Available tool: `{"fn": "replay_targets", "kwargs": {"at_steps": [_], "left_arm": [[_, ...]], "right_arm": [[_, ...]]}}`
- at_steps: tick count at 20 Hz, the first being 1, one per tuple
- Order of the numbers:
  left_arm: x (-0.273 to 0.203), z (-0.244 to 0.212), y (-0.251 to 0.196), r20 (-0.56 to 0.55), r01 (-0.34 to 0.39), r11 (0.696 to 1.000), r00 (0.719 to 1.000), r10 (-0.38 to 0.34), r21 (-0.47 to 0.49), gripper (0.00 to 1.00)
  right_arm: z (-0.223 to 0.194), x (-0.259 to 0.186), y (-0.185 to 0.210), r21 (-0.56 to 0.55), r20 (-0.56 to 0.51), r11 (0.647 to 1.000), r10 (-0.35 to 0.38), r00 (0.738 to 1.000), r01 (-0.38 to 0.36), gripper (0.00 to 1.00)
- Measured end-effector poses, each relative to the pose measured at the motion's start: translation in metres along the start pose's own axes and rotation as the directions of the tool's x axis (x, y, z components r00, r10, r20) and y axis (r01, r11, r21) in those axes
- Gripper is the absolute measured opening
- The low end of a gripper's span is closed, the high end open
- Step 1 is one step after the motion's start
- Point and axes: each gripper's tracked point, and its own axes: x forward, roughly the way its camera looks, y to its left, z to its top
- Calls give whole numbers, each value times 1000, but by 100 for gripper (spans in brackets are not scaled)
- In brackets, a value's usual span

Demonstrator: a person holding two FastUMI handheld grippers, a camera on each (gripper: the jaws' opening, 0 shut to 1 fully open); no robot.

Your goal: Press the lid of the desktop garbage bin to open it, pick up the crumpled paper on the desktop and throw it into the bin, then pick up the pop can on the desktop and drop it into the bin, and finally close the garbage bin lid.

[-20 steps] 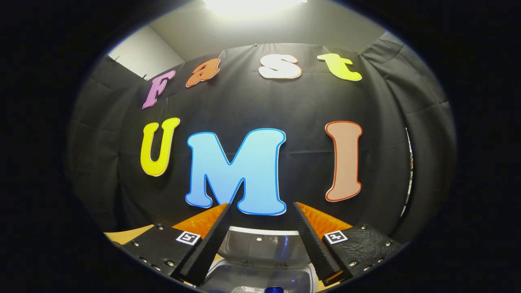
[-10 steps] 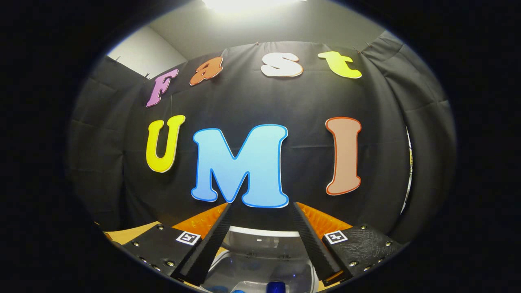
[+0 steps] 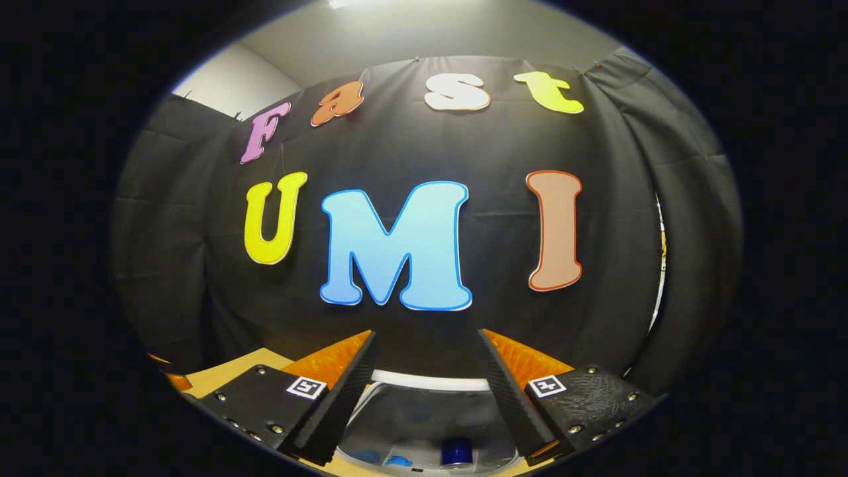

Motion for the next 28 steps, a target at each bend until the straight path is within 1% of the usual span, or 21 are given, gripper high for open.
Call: {"fn": "replay_targets", "kwargs": {"at_steps": [4,8,11,16,19,20,23,26,28], "left_arm": [[0,1,-1,-1,12,1000,1000,-12,8,96],[0,1,-1,-5,18,1000,1000,-18,14,96],[1,1,-1,-9,18,1000,1000,-18,14,96],[0,1,-2,-15,19,1000,1000,-19,12,96],[1,1,-2,-16,20,1000,1000,-20,9,96],[1,0,-3,-18,21,1000,1000,-21,6,96],[3,-1,-2,-24,20,1000,1000,-20,-5,96],[3,-2,-3,-33,23,1000,999,-24,-12,96],[4,-3,-4,-39,29,1000,999,-30,-11,96]], "right_arm": [[-38,-8,7,-24,-96,1000,6,995,-8,95],[-77,-13,11,-52,-196,999,-13,980,3,95],[-91,-17,12,-42,-221,999,-25,975,16,95],[-112,-22,13,8,-265,999,-30,964,34,95],[-120,-25,15,-20,-268,999,-46,962,43,95],[-120,-25,14,-27,-252,999,-52,966,47,95],[-120,-26,13,5,-211,998,-68,975,70,96],[-123,-25,15,5,-168,997,-73,983,75,96],[-124,-24,14,14,-161,997,-74,984,77,96]]}}
